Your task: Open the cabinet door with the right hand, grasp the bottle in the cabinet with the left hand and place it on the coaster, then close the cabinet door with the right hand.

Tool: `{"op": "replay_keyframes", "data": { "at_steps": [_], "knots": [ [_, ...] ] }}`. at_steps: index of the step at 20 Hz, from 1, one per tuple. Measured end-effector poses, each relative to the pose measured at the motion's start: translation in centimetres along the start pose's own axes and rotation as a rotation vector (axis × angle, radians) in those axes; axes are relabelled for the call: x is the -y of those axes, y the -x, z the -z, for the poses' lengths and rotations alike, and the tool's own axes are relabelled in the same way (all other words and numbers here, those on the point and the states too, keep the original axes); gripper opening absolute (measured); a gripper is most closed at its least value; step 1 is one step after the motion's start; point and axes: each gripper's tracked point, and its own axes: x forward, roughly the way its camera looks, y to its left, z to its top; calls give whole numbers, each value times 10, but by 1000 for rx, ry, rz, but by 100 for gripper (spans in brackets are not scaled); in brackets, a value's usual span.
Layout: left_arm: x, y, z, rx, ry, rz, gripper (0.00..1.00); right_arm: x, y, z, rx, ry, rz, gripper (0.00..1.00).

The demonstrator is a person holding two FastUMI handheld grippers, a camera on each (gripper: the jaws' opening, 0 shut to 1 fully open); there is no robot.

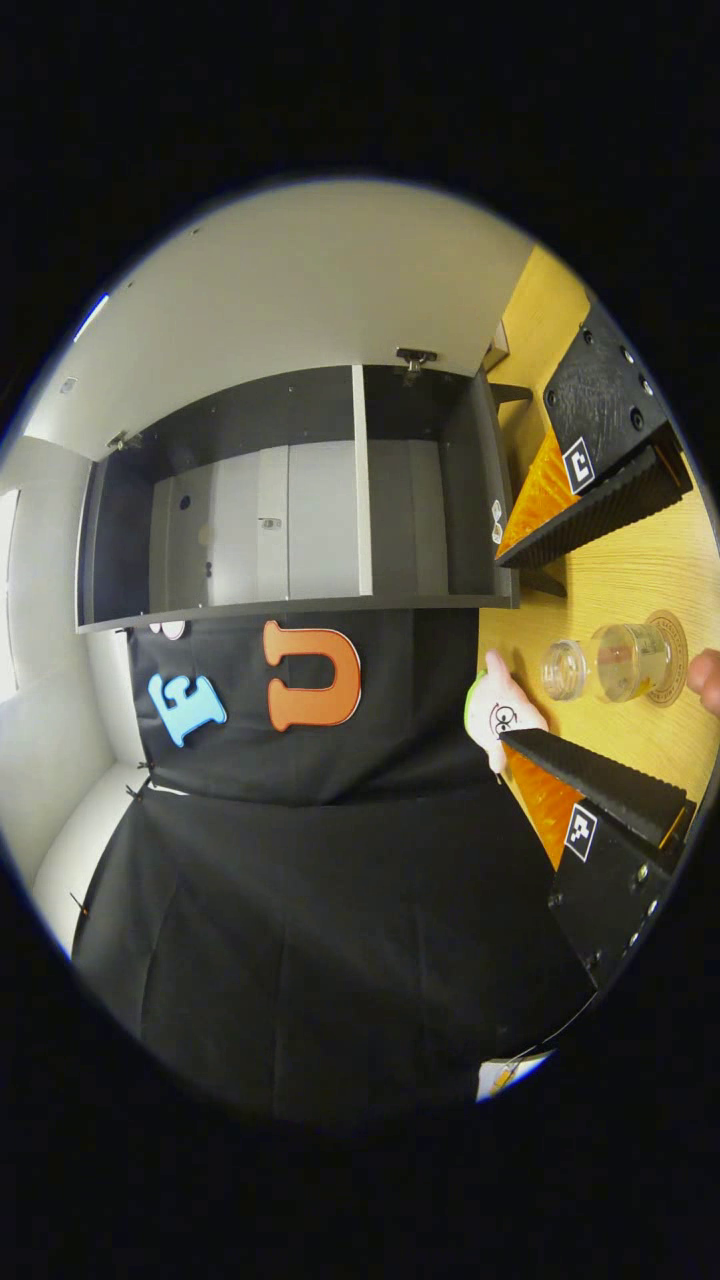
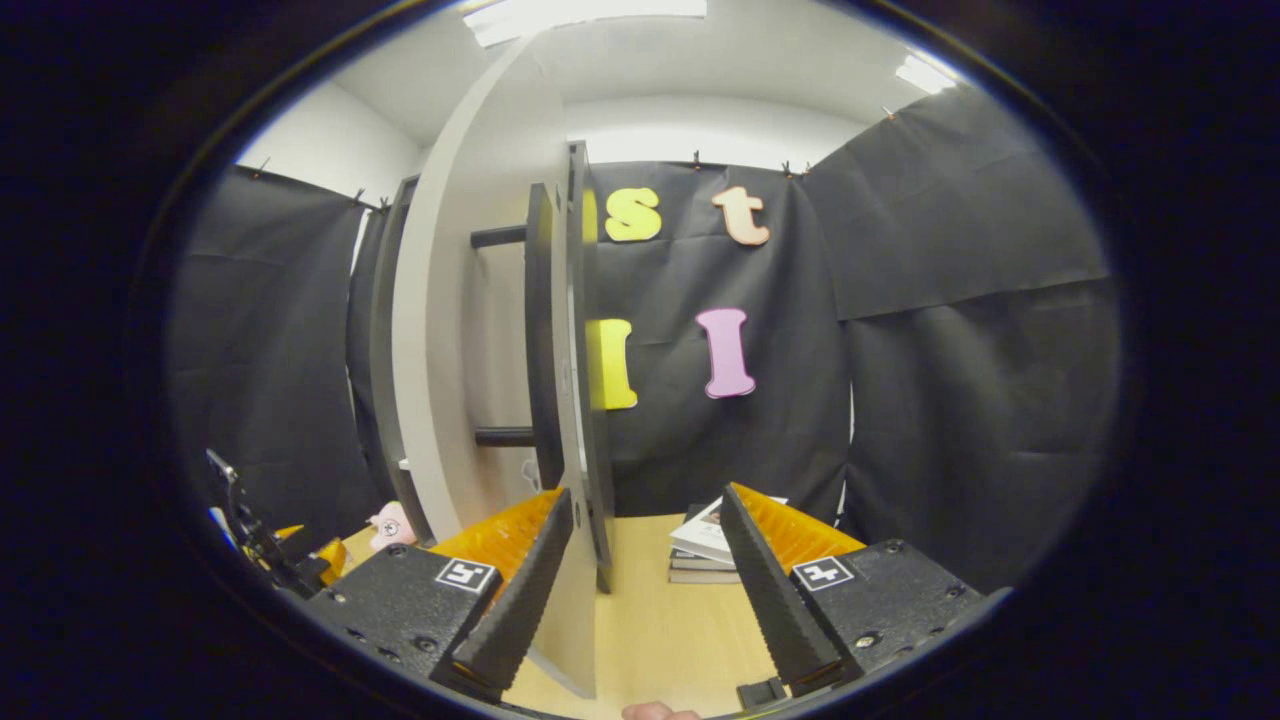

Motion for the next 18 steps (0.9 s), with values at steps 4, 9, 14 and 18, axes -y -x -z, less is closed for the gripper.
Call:
{"op": "replay_keyframes", "data": {
  "at_steps": [4, 9, 14, 18],
  "knots": [
    [1, 29, -48, 49, 21, 40, 96, -13, -5, 0, 5, 23, -71, 90],
    [-7, 52, -73, 97, 43, 54, 96, -56, -6, 3, -15, -60, -210, 90],
    [-19, 63, -70, 76, 60, 49, 96, -66, -14, -2, 12, -24, -234, 90],
    [-32, 72, -67, 60, 61, 38, 96, -86, -19, -1, 13, -23, -292, 90]
  ]
}}
